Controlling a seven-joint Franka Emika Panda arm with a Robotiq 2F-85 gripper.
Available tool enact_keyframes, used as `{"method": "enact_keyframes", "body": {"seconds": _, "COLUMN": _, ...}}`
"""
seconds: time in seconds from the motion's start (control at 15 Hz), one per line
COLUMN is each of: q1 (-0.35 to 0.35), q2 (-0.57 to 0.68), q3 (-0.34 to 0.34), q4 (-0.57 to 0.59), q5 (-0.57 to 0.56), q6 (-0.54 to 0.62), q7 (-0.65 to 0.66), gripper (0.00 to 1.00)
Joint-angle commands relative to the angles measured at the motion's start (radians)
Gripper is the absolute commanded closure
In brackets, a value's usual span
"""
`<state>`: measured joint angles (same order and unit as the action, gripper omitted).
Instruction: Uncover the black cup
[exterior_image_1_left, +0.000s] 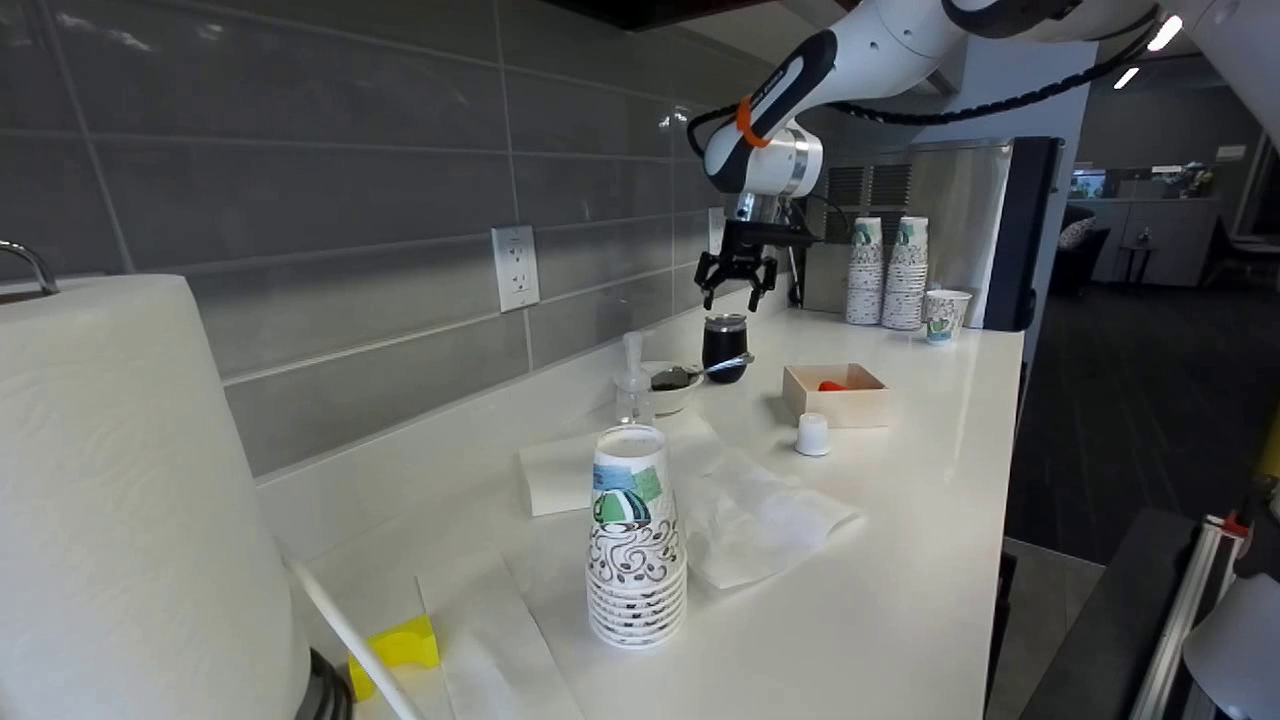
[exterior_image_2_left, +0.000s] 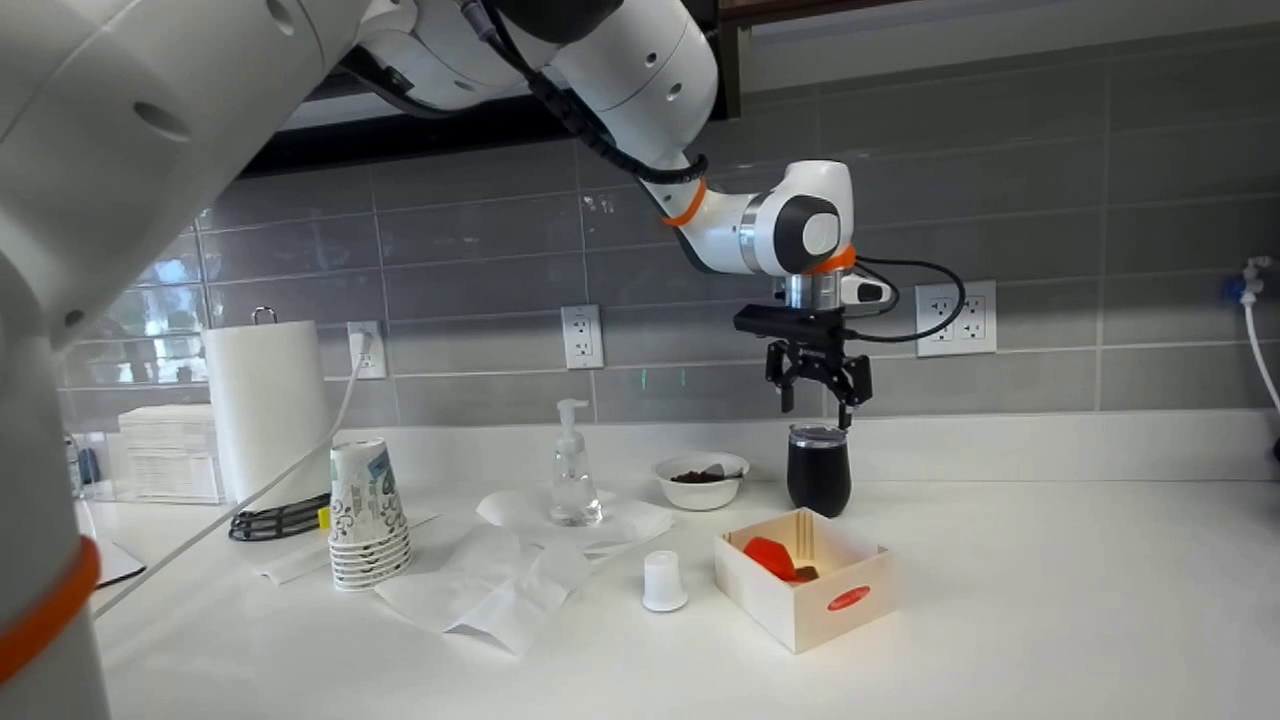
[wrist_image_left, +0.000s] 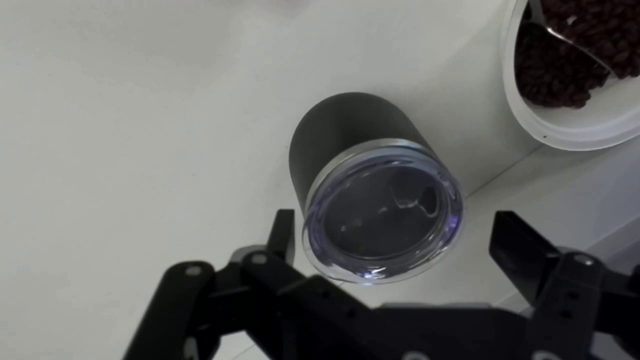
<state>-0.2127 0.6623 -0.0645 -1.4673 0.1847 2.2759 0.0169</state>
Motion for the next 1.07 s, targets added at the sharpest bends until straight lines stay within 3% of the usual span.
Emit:
{"method": "enact_keyframes", "body": {"seconds": 0.0, "q1": 0.011, "q2": 0.048, "q3": -0.016, "q4": 0.081, "q5": -0.023, "q6": -0.051, "q7": 0.036, "gripper": 0.00}}
{"method": "enact_keyframes", "body": {"seconds": 1.0, "q1": 0.027, "q2": 0.120, "q3": -0.032, "q4": 0.176, "q5": -0.055, "q6": -0.096, "q7": 0.086, "gripper": 0.00}}
